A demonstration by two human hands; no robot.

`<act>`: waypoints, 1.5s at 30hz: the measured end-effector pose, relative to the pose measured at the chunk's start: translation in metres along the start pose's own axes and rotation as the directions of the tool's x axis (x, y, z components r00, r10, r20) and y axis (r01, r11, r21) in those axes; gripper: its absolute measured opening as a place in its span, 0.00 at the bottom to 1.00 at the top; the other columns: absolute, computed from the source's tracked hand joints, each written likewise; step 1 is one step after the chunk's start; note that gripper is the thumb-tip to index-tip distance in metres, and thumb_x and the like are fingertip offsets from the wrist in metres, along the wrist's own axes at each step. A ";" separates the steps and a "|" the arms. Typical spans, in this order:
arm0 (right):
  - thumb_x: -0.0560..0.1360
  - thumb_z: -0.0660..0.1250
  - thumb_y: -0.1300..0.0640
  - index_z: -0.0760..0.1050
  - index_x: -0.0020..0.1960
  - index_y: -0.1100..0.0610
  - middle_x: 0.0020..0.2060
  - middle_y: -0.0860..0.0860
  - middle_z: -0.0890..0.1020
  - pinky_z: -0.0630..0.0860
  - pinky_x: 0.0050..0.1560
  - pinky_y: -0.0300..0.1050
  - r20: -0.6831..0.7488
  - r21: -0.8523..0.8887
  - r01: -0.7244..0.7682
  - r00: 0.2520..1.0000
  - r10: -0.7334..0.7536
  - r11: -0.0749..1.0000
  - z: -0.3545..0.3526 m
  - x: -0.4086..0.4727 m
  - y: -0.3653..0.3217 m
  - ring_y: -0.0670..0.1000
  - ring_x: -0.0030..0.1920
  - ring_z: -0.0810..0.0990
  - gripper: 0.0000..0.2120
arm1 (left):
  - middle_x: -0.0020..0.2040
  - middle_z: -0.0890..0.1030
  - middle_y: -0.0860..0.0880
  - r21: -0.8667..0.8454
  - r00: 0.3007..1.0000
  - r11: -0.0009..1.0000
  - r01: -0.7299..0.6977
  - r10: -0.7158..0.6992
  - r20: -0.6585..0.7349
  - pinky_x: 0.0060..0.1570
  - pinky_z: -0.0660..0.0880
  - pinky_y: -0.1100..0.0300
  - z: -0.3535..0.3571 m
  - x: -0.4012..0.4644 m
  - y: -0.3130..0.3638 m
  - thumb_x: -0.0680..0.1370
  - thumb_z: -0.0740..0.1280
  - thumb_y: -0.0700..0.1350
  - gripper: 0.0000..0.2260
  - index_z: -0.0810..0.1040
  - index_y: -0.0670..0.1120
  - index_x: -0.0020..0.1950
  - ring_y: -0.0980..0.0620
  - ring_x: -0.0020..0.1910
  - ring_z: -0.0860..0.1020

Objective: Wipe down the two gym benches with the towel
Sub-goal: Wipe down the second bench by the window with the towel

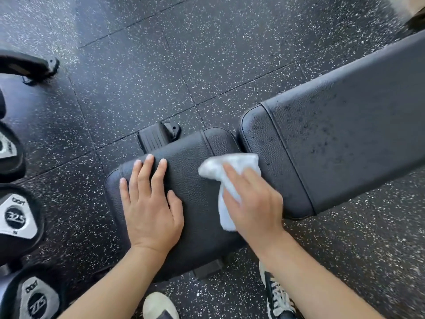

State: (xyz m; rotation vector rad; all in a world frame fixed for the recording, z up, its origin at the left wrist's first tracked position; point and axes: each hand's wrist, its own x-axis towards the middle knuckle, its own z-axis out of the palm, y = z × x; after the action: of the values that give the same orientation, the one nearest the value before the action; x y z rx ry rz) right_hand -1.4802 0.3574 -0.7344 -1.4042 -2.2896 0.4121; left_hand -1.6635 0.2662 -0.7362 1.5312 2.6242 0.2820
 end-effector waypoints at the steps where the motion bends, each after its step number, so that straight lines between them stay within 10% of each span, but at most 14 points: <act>1: 0.75 0.66 0.52 0.83 0.62 0.52 0.42 0.52 0.81 0.73 0.27 0.48 -0.001 -0.008 -0.022 1.000 0.022 1.000 0.007 0.028 -0.009 0.57 0.35 0.80 0.18 | 0.83 0.64 0.44 0.009 1.000 1.000 0.001 -0.001 0.004 0.82 0.51 0.38 0.000 0.000 0.000 0.78 0.58 0.49 0.30 0.67 0.46 0.81 0.41 0.83 0.59; 7: 0.79 0.66 0.51 0.81 0.49 0.54 0.40 0.51 0.74 0.62 0.35 0.47 0.136 0.057 -0.123 0.984 0.115 0.991 0.040 0.134 -0.035 0.60 0.40 0.79 0.08 | 0.82 0.65 0.44 0.049 1.000 0.999 0.001 -0.001 0.013 0.81 0.53 0.36 -0.001 0.000 0.001 0.77 0.58 0.50 0.31 0.67 0.46 0.81 0.40 0.83 0.60; 18: 0.76 0.70 0.51 0.78 0.56 0.53 0.50 0.51 0.76 0.69 0.48 0.52 0.239 0.053 0.156 0.957 -0.165 0.986 -0.015 0.010 0.001 0.57 0.49 0.75 0.11 | 0.82 0.65 0.44 0.029 1.000 1.000 0.003 -0.003 0.023 0.82 0.51 0.37 0.001 0.000 -0.001 0.77 0.58 0.50 0.30 0.68 0.47 0.80 0.41 0.83 0.60; 29: 0.82 0.64 0.42 0.76 0.44 0.57 0.42 0.55 0.78 0.71 0.41 0.55 0.159 -0.128 0.082 0.985 -0.061 0.988 0.051 0.138 -0.063 0.61 0.43 0.78 0.19 | 0.82 0.65 0.44 -0.007 0.998 1.000 -0.013 0.013 0.057 0.80 0.54 0.34 -0.001 0.001 -0.004 0.77 0.59 0.51 0.30 0.68 0.47 0.81 0.41 0.83 0.61; 45: 0.84 0.56 0.44 0.67 0.37 0.54 0.32 0.52 0.75 0.66 0.32 0.50 0.096 -0.126 0.094 0.992 -0.083 0.988 0.042 0.091 -0.083 0.58 0.32 0.73 0.20 | 0.84 0.63 0.46 -0.183 0.967 0.954 -0.238 0.249 0.044 0.82 0.55 0.41 -0.010 -0.003 -0.059 0.79 0.62 0.48 0.28 0.71 0.48 0.80 0.45 0.84 0.60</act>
State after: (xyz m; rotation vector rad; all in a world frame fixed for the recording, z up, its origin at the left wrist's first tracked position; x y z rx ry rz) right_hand -1.6015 0.4005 -0.7153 -1.3635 -2.4817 0.3094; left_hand -1.7139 0.2337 -0.7390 1.7682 2.2897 0.4598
